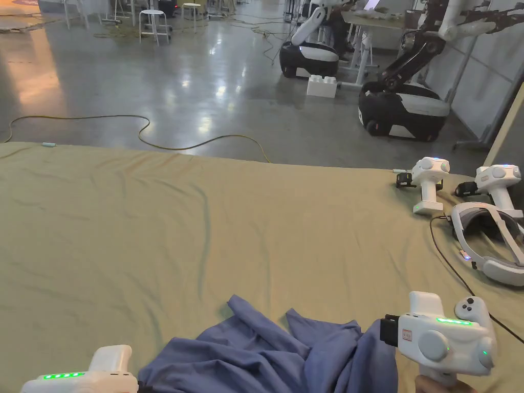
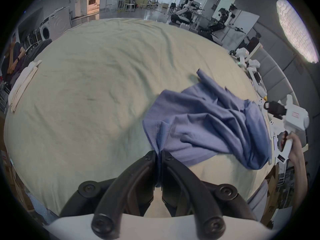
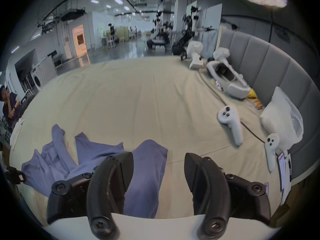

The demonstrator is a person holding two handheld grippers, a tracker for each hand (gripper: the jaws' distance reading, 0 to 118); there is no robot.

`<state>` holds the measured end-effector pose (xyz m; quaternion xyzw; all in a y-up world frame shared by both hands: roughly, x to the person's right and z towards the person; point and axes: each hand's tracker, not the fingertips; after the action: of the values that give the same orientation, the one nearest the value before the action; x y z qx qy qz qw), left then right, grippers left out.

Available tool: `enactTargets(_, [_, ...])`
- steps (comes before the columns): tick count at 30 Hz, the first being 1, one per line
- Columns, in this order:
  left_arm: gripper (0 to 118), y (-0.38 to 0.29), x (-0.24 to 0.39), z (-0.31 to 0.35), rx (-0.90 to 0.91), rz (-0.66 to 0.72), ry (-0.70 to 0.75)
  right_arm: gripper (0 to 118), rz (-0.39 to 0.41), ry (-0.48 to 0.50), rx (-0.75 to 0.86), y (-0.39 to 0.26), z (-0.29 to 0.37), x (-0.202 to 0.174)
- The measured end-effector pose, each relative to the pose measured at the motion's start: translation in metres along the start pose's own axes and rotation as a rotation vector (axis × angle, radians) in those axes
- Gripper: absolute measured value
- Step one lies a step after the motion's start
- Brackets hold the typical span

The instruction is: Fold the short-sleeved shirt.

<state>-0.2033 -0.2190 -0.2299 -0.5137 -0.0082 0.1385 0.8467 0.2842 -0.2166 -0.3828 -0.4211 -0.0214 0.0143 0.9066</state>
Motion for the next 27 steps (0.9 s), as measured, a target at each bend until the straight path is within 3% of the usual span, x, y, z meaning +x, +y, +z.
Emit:
enactTargets(4, [8, 0.007, 0.0, 0.0, 0.025, -0.027, 0.0, 66, 0.028, 0.06, -0.124, 0.008, -0.042, -0.003])
enactTargets(6, [8, 0.01, -0.001, -0.003, 0.028, -0.037, -0.004, 61, -0.006, 0.109, -0.194, 0.005, -0.059, -0.002])
enactTargets(9, [8, 0.011, -0.002, -0.005, 0.026, -0.034, -0.006, 6, -0.018, 0.144, -0.205, -0.005, -0.063, -0.003])
enactTargets(16, [8, 0.015, 0.0, 0.003, 0.082, -0.043, -0.024, 3, 0.017, 0.112, -0.002, -0.016, -0.008, -0.001])
enactTargets(23, [8, 0.038, 0.007, 0.043, 0.233, -0.057, -0.07, 2, -0.022, 0.101, 0.217, 0.004, 0.081, 0.02])
enactTargets(27, [8, 0.06, 0.013, 0.082, 0.331, -0.111, -0.056, 2, 0.026, 0.045, 0.334, 0.018, 0.13, 0.025])
